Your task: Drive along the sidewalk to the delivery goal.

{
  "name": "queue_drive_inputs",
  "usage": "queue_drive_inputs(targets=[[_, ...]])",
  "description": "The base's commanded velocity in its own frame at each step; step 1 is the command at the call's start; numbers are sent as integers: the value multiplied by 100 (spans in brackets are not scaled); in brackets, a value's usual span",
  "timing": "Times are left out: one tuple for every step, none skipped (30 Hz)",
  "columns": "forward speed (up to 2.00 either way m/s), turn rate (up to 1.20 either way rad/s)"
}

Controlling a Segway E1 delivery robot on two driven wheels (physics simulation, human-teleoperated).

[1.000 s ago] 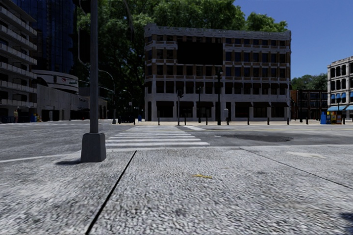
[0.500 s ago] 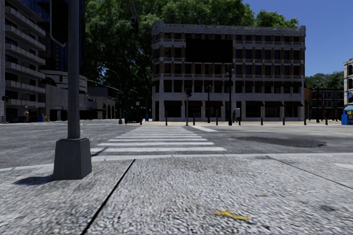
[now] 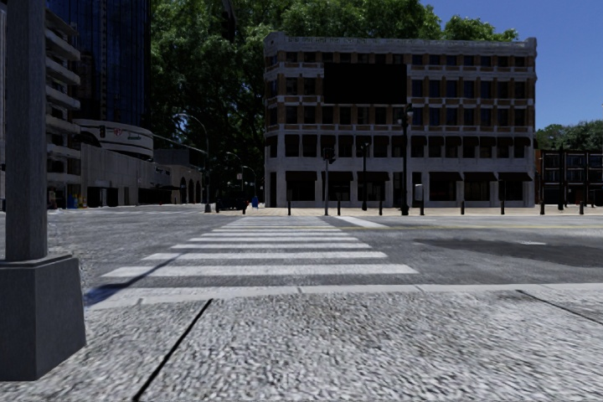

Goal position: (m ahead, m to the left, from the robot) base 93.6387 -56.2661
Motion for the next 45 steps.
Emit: queue_drive_inputs(targets=[[200, 0], [200, 0], [200, 0], [200, 0], [200, 0], [200, 0], [200, 0], [200, 0], [200, 0], [200, 0], [200, 0], [200, 0], [200, 0], [200, 0], [200, 0], [200, 0], [200, 0], [200, 0], [200, 0], [200, 0], [200, 0], [200, 0], [200, 0], [200, 0], [200, 0], [200, 0], [200, 0], [200, 0], [200, 0], [200, 0], [200, 0], [200, 0], [200, 0], [191, 0], [164, 0], [164, 0], [136, 0], [125, 0], [122, 0], [122, 0], [121, 0], [121, 0], [121, 0], [121, 0], [121, 0]])
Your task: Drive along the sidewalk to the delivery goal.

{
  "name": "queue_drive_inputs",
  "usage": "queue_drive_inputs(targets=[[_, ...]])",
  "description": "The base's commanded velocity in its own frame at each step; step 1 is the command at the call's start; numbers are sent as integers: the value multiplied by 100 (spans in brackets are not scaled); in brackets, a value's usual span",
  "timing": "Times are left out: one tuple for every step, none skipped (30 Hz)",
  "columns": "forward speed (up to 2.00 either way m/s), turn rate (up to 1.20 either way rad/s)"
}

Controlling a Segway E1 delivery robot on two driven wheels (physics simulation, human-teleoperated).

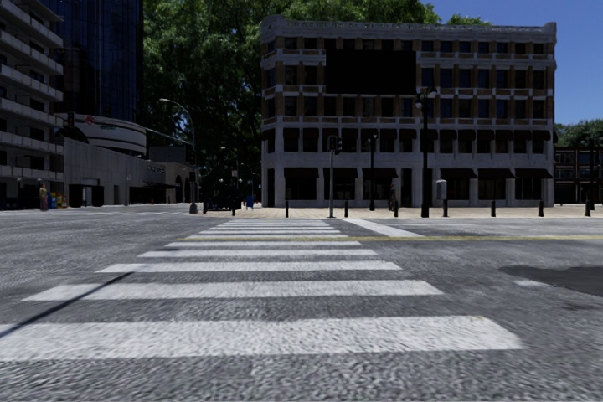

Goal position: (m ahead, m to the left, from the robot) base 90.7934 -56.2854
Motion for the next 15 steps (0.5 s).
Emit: queue_drive_inputs(targets=[[121, 0], [121, 0], [121, 0], [121, 0], [121, 0], [122, 0], [122, 0], [122, 0], [122, 0], [122, 0], [123, 0], [123, 0], [124, 0], [124, 0], [124, 0]])
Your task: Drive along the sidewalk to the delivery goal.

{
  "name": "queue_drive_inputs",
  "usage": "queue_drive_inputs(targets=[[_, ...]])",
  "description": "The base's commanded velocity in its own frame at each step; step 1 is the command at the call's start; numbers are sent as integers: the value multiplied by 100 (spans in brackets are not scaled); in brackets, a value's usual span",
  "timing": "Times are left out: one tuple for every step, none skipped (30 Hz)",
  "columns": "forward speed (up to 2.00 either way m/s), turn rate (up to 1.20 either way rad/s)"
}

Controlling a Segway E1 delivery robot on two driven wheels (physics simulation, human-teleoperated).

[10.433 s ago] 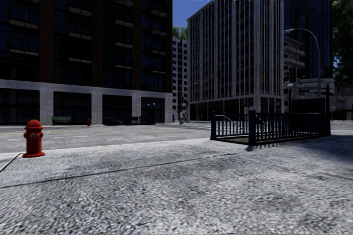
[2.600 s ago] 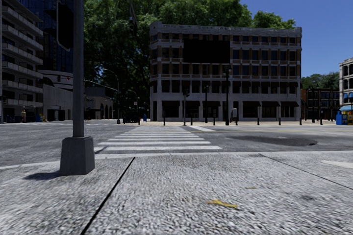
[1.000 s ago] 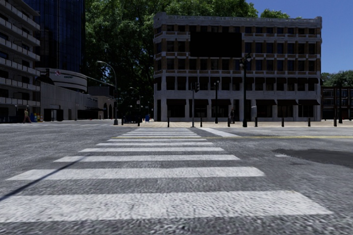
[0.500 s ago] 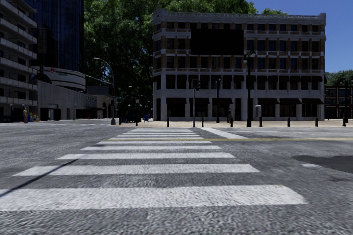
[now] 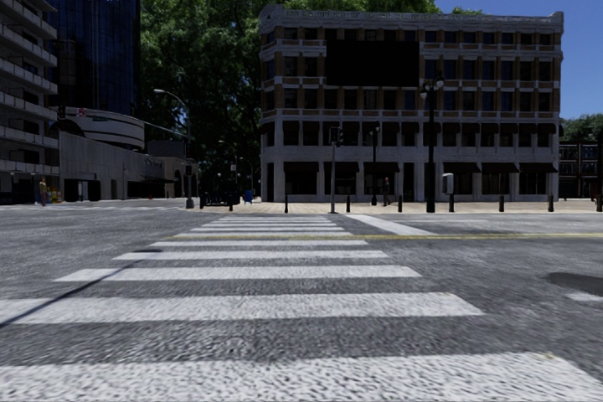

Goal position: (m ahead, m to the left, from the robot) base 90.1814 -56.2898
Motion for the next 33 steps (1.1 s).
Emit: queue_drive_inputs(targets=[[124, 0], [124, 0], [124, 0], [125, 0], [125, 0], [125, 0], [125, 0], [125, 0], [125, 0], [129, 0], [200, 0], [200, 0], [200, 0], [200, 0], [200, 0], [200, 0], [200, 0], [200, 0], [200, 0], [200, 0], [200, 0], [200, 0], [200, 0], [200, 0], [200, 0], [200, 0], [200, 0], [200, 0], [200, 0], [200, 0], [200, 0], [200, 0], [200, 0]])
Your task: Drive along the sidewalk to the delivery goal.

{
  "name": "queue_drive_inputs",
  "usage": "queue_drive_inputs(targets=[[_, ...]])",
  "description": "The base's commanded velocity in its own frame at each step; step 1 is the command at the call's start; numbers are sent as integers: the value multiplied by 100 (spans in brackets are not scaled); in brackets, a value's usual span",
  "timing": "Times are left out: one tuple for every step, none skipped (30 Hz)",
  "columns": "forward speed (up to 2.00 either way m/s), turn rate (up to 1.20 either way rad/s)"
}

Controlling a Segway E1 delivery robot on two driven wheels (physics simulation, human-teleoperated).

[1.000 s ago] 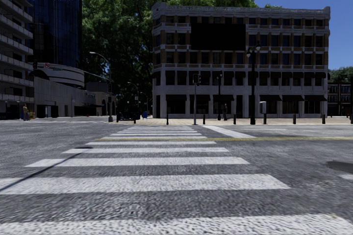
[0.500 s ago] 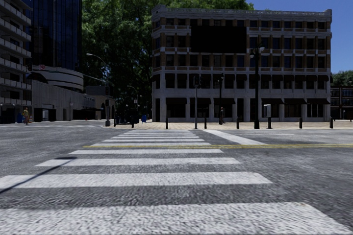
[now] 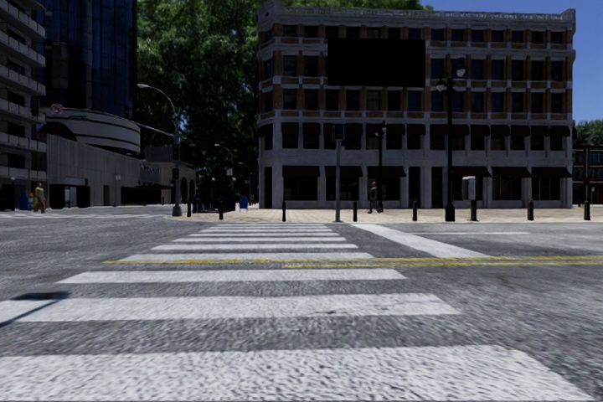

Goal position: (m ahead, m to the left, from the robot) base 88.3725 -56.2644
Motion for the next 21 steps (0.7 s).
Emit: queue_drive_inputs(targets=[[200, 0], [200, 0], [200, 0], [200, 0], [200, 0], [200, 0], [200, 0], [200, 0], [200, 0], [200, 0], [200, 0], [200, 0], [200, 0], [200, 0], [200, 0], [200, 0], [200, 0], [200, 0], [200, 0], [200, 0], [200, 0]])
